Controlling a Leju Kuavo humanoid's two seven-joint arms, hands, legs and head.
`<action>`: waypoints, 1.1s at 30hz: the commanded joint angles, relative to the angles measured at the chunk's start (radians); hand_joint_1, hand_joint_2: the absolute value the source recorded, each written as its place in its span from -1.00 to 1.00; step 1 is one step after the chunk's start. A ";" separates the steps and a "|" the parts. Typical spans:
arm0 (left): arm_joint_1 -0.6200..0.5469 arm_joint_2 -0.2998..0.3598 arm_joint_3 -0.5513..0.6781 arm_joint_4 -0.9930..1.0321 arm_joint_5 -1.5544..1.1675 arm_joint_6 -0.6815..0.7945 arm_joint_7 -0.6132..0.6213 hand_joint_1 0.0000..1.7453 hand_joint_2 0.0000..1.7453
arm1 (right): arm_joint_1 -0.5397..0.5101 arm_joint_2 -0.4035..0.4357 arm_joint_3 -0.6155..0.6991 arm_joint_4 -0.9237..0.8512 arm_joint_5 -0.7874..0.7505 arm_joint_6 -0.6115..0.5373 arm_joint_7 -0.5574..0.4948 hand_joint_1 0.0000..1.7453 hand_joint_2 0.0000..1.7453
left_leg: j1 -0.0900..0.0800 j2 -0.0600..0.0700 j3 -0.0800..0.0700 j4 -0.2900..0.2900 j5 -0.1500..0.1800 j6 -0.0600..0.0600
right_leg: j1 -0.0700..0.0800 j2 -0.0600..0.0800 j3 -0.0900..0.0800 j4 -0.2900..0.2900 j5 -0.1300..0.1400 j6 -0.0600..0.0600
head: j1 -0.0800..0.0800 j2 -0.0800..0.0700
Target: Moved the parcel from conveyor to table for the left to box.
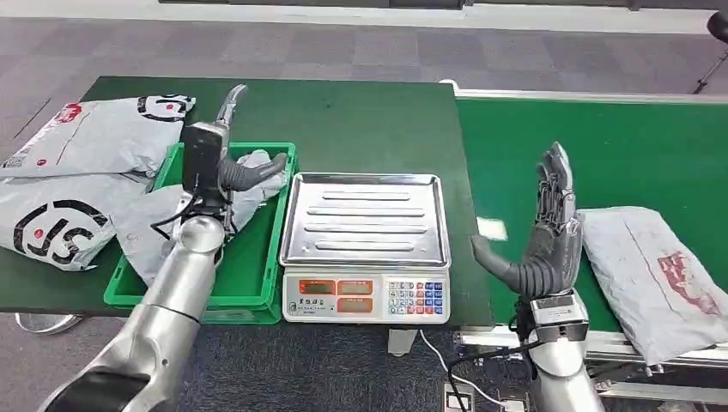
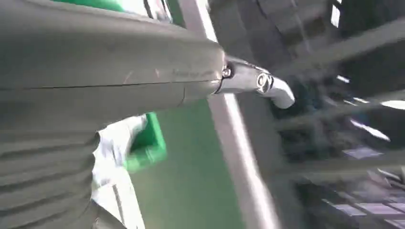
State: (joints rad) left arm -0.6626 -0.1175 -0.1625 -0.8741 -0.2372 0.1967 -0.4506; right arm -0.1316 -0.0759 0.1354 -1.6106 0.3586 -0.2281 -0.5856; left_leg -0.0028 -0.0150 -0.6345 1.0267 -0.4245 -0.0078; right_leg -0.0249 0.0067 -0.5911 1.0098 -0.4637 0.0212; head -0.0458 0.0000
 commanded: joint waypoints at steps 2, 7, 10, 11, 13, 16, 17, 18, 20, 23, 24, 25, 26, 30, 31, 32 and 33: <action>0.151 -0.022 -0.117 -0.219 0.163 -0.135 -0.052 -1.00 1.00 | -0.044 0.010 -0.081 0.096 -0.006 0.006 0.015 -1.00 1.00 | 0.001 0.001 0.003 -0.001 -0.001 -0.001 | 0.001 0.000 0.003 -0.002 0.000 -0.001 | 0.000 0.000; 0.151 -0.028 -0.156 -0.172 0.145 -0.148 -0.025 -1.00 1.00 | -0.057 0.018 -0.096 0.115 0.007 0.004 0.025 -1.00 1.00 | 0.001 0.001 0.003 -0.002 0.000 -0.001 | 0.001 0.000 0.003 -0.002 0.000 -0.002 | 0.000 0.000; 0.136 -0.041 -0.173 -0.106 0.060 -0.047 0.001 -1.00 1.00 | -0.058 0.029 -0.096 0.103 0.034 0.005 0.031 -1.00 1.00 | 0.000 0.001 0.003 -0.002 0.000 -0.001 | 0.001 -0.001 0.003 -0.002 0.000 -0.002 | 0.000 0.000; 0.147 -0.050 -0.142 -0.107 0.153 -0.151 -0.039 -1.00 1.00 | -0.061 0.037 -0.095 0.096 0.062 -0.002 0.046 -1.00 1.00 | 0.001 0.000 0.002 -0.001 0.000 0.000 | 0.001 -0.001 0.003 -0.002 0.000 -0.001 | 0.000 0.000; 0.187 -0.055 -0.124 -0.140 0.256 -0.287 -0.076 -1.00 1.00 | -0.082 0.051 -0.109 0.114 0.089 -0.018 0.089 -1.00 1.00 | 0.000 0.001 0.002 -0.001 0.000 0.000 | 0.000 0.000 0.002 -0.001 0.000 -0.001 | 0.000 0.000; 0.233 -0.058 -0.139 -0.180 0.330 -0.411 -0.092 -1.00 1.00 | -0.116 0.027 -0.124 0.195 0.188 -0.019 0.214 -1.00 1.00 | 0.000 0.003 0.004 -0.002 -0.001 0.000 | 0.000 0.002 0.003 -0.002 0.000 -0.001 | 0.000 0.000; 0.245 -0.056 -0.158 -0.195 0.326 -0.431 -0.094 -1.00 1.00 | -0.138 0.011 -0.138 0.271 0.227 0.002 0.289 -1.00 1.00 | 0.000 0.005 0.008 -0.006 -0.001 -0.001 | 0.001 0.003 0.007 -0.006 0.001 -0.003 | 0.000 0.000; 0.258 -0.057 -0.178 -0.206 0.318 -0.446 -0.095 -1.00 1.00 | -0.164 0.000 -0.174 0.350 0.245 0.000 0.322 -1.00 1.00 | 0.000 0.003 0.005 -0.003 -0.001 0.000 | 0.001 0.002 0.005 -0.003 0.000 -0.001 | 0.000 0.000; 0.266 -0.061 -0.190 -0.217 0.312 -0.457 -0.093 -1.00 1.00 | -0.212 -0.012 -0.235 0.499 0.312 -0.059 0.320 -1.00 1.00 | 0.001 0.003 0.006 -0.003 0.000 0.000 | 0.001 0.001 0.006 -0.005 0.001 -0.001 | 0.000 0.000; 0.268 -0.069 -0.202 -0.222 0.303 -0.480 -0.075 -1.00 1.00 | -0.290 -0.042 -0.370 0.718 0.472 -0.148 0.514 -1.00 1.00 | 0.001 -0.001 0.003 -0.002 0.000 0.000 | 0.001 -0.002 0.004 -0.003 0.001 -0.001 | 0.000 0.000; 0.274 -0.071 -0.202 -0.230 0.303 -0.484 -0.071 -1.00 1.00 | -0.317 -0.057 -0.413 0.798 0.505 -0.159 0.537 -1.00 1.00 | 0.001 -0.002 0.004 -0.003 0.001 0.000 | 0.001 -0.004 0.007 -0.005 0.001 -0.001 | 0.000 0.000; 0.279 -0.071 -0.201 -0.236 0.303 -0.486 -0.068 -1.00 1.00 | -0.330 -0.067 -0.437 0.841 0.522 -0.164 0.541 -1.00 1.00 | 0.001 -0.001 0.003 -0.002 0.000 0.000 | 0.001 -0.003 0.005 -0.004 0.001 -0.001 | 0.000 0.000; 0.281 -0.071 -0.199 -0.238 0.302 -0.487 -0.066 -1.00 1.00 | -0.338 -0.067 -0.453 0.867 0.527 -0.171 0.519 -1.00 1.00 | 0.001 -0.002 0.003 -0.001 0.000 0.000 | 0.001 -0.003 0.004 -0.003 0.000 0.000 | 0.000 0.000; 0.283 -0.068 -0.196 -0.239 0.302 -0.492 -0.064 -1.00 1.00 | -0.341 -0.059 -0.465 0.872 0.567 -0.177 0.574 -1.00 1.00 | 0.000 0.000 0.003 -0.001 0.000 0.000 | 0.000 -0.001 0.005 -0.003 0.001 0.000 | 0.000 0.000; 0.289 -0.068 -0.191 -0.245 0.306 -0.496 -0.066 -1.00 1.00 | -0.345 -0.063 -0.490 0.894 0.563 -0.163 0.596 -1.00 1.00 | 0.000 0.002 0.005 -0.003 0.000 -0.001 | 0.000 0.000 0.006 -0.004 0.002 -0.001 | 0.000 0.000; 0.295 -0.066 -0.186 -0.251 0.309 -0.499 -0.068 -1.00 1.00 | -0.348 -0.081 -0.505 0.934 0.587 -0.166 0.628 -1.00 1.00 | 0.000 0.003 0.006 -0.004 0.000 -0.001 | 0.001 0.000 0.006 -0.005 0.002 -0.002 | 0.000 0.000; 0.300 -0.067 -0.182 -0.254 0.310 -0.498 -0.068 -1.00 1.00 | -0.357 -0.091 -0.529 0.979 0.595 -0.174 0.646 -1.00 1.00 | 0.000 0.001 0.005 -0.003 0.000 -0.001 | 0.001 -0.001 0.005 -0.004 0.001 -0.001 | 0.000 0.000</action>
State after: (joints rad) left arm -0.3714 -0.2060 -0.3124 -1.1307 0.0675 -0.2911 -0.5230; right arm -0.3928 -0.1461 -0.2278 -0.9452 0.9007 -0.4025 -0.0407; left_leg -0.0036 -0.0164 -0.6347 1.0272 -0.4242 -0.0070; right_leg -0.0255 0.0055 -0.5910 1.0095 -0.4623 0.0232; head -0.0458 0.0000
